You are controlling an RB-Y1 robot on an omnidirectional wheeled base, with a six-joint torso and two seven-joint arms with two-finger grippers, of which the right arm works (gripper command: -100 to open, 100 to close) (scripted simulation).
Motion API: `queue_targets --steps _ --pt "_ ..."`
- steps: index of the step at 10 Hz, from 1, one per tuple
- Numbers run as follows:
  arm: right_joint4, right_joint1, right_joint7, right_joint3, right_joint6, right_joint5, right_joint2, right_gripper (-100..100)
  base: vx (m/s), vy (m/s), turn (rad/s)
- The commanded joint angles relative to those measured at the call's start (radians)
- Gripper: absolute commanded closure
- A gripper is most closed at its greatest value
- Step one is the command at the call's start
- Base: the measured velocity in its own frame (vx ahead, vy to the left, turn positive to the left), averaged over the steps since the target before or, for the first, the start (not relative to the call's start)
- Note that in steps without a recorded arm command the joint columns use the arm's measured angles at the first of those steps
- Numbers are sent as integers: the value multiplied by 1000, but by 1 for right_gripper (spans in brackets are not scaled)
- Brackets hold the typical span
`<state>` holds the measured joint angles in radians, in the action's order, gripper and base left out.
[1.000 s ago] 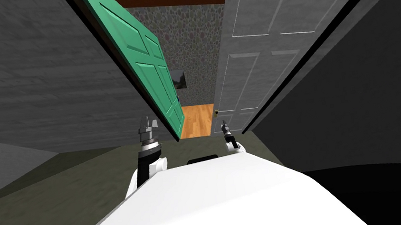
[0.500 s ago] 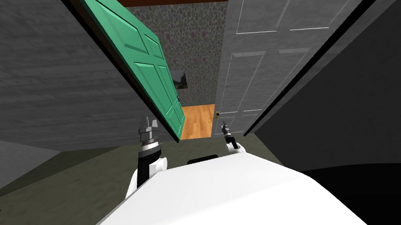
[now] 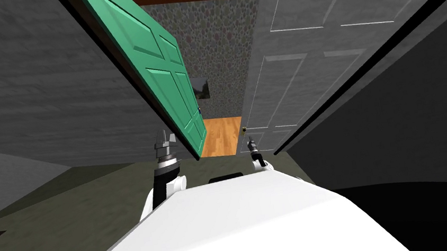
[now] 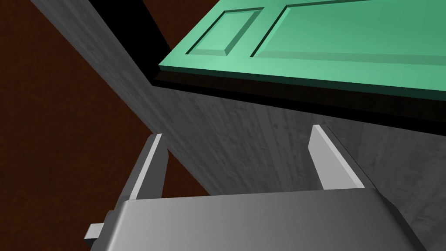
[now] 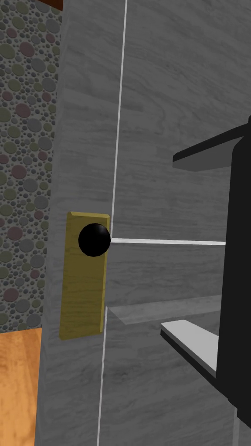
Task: Push the door open
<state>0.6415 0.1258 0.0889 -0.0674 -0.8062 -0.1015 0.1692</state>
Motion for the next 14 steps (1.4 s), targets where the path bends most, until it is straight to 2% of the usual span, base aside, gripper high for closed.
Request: queue_targets --steps 1,2,4,12,13,14 --pt "-33 12 2 -2 -8 -3 2 -100 88 -36 33" --pt "-20 8 1 -2 -5 -2 1 -100 43 -16 8" --pt "-26 10 -2 -5 -8 -4 0 -100 132 -36 23" --pt "-41 10 -12 -17 -17 -9 -7 -100 189 -34 22" --pt "-41 10 -12 -17 -17 -9 -7 100 -19 7 4" --pt "-41 10 -12 -17 -17 -9 -7 100 -31 6 6"
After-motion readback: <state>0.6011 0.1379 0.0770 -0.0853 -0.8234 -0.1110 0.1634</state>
